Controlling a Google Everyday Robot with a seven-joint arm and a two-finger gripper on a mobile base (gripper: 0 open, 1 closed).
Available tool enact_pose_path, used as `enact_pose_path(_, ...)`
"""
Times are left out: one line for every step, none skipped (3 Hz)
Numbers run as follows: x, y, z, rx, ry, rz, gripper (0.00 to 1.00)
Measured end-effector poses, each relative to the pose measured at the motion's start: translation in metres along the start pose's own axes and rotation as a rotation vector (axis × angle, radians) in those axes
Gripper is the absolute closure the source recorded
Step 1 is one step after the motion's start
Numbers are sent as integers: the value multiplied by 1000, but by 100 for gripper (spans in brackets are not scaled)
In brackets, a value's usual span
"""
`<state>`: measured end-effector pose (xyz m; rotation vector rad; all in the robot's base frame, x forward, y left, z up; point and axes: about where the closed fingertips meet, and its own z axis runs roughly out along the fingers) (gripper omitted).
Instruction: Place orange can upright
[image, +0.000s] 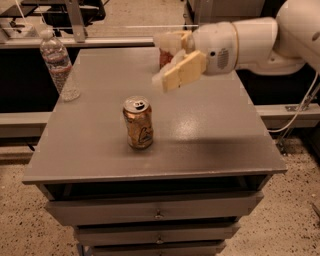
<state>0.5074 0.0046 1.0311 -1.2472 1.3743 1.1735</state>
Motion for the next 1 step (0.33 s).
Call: enact_pose_path(-16, -1, -5, 11, -13, -24, 0)
